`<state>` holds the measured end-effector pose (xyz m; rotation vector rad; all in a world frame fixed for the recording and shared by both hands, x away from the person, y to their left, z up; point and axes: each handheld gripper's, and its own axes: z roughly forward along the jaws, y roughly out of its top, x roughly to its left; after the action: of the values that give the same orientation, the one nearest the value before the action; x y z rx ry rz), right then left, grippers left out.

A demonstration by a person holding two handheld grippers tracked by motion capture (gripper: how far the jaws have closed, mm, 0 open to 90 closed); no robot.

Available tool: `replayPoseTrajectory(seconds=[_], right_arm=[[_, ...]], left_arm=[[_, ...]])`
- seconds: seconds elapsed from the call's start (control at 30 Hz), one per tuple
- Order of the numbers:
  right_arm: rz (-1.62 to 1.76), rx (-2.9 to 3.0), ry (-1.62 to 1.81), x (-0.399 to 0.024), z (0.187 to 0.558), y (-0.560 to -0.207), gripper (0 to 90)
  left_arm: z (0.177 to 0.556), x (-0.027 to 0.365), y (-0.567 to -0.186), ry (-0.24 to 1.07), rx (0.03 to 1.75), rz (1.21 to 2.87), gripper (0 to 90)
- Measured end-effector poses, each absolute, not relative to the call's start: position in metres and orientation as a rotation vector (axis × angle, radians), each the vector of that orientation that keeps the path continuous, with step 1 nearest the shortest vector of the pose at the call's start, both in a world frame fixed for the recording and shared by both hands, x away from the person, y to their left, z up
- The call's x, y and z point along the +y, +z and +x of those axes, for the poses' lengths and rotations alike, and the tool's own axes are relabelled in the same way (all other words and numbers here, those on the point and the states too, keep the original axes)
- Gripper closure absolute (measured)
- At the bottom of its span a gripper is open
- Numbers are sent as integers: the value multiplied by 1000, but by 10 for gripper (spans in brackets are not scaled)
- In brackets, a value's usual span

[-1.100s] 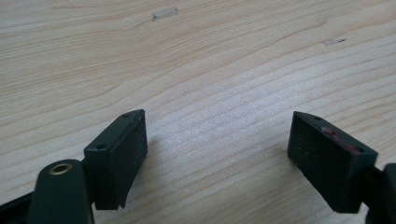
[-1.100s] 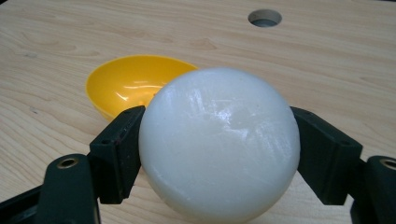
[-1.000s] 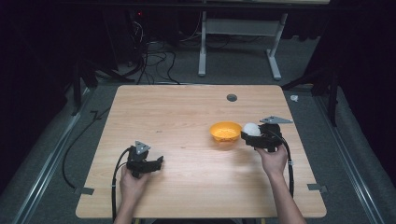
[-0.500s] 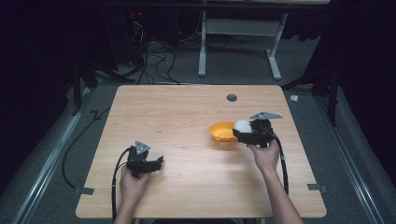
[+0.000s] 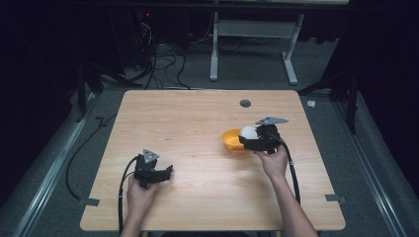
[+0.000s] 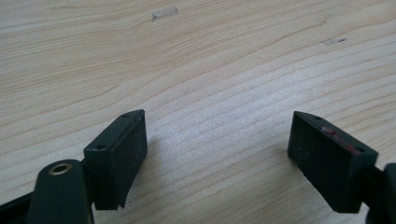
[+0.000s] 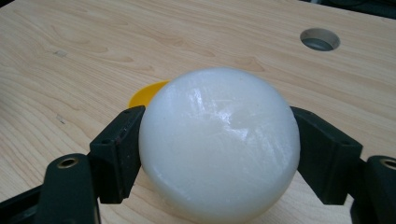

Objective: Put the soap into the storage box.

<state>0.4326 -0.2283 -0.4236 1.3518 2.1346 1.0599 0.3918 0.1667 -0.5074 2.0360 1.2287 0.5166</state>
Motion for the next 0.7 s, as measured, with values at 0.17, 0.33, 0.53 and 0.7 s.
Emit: replayPoseTrajectory(seconds=[0.17,0.33,0.53,0.7], right_arm=[[1335,2146,1055,-221,440,-423,249],[1346,2178,1028,-216,446,-429,249],[1345,2189,1019,-209,453,-432,249],[1344,2202,1007,-204,459,-434,248]], left_arm=[[392,167,-507,515,1228,2037,204],[392,167,-507,515,1229,2037,204],[392,167,-507,515,1229,2038,204],[392,167,-507,515,1229,2038,204]])
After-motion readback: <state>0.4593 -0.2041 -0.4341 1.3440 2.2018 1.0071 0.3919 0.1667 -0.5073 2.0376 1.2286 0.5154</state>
